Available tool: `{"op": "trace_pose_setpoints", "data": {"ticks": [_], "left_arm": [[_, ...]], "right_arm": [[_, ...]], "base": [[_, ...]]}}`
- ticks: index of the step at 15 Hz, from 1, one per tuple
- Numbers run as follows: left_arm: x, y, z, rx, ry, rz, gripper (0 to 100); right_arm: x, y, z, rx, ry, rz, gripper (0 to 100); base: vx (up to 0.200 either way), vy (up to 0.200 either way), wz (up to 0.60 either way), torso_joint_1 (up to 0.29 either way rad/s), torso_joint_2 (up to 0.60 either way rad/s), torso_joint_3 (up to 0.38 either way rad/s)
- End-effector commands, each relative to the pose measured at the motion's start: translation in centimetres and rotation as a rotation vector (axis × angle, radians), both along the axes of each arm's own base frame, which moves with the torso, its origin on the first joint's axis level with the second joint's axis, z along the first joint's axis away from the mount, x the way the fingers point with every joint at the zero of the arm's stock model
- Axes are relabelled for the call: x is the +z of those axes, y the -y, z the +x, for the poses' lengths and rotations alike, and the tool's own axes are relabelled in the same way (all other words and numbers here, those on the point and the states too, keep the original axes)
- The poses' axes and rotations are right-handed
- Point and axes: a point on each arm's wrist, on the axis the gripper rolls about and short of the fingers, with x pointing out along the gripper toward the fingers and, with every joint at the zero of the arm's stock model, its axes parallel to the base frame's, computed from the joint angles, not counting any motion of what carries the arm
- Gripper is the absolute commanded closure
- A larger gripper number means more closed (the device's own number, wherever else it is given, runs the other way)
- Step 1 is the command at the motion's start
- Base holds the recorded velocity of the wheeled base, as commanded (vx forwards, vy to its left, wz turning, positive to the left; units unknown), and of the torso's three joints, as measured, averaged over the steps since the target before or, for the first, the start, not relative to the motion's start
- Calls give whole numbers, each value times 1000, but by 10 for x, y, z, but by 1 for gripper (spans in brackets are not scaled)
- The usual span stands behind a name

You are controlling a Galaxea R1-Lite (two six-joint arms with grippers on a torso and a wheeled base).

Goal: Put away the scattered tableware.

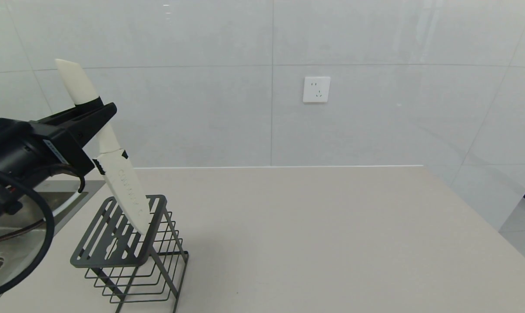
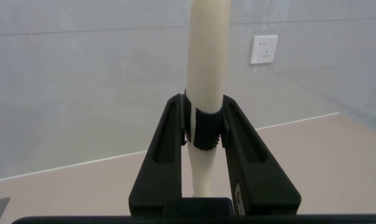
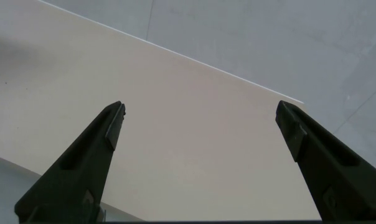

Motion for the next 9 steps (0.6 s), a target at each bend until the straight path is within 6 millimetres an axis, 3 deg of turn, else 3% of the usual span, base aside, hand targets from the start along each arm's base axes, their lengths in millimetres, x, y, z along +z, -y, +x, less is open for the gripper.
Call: {"op": "trace_pose_setpoints", "data": {"ticks": [1, 9], "left_arm": [[-1, 0, 1, 3, -2, 10, 100], [-1, 10, -4, 10, 3, 25, 100]], "right_arm": [[0, 0, 0, 1, -1, 0, 0], [0, 0, 0, 1, -1, 1, 0]], "base": [[0, 0, 0, 0, 0, 0], [0, 0, 0, 0, 0, 0]]}}
